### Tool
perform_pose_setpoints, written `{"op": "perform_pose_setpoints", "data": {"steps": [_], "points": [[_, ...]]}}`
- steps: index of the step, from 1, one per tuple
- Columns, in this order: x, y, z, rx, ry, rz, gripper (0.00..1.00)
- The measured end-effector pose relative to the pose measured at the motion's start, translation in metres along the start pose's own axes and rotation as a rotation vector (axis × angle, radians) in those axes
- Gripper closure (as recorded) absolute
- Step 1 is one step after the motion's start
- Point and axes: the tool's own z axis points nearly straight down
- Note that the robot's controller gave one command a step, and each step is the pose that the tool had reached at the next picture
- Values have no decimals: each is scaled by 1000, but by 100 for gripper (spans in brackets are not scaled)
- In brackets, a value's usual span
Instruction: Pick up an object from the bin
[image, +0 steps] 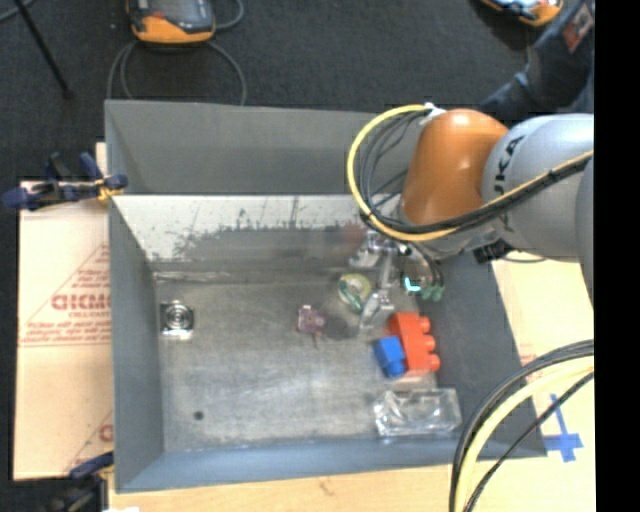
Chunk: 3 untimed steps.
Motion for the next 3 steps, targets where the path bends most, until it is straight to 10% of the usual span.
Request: {"op": "perform_pose_setpoints", "data": {"steps": [1, 2, 3], "points": [[-27, -20, 50, 2, -7, -90, 0], [-27, -19, 47, 2, -10, -91, 100], [-34, -17, -79, 3, -17, -90, 100]]}}
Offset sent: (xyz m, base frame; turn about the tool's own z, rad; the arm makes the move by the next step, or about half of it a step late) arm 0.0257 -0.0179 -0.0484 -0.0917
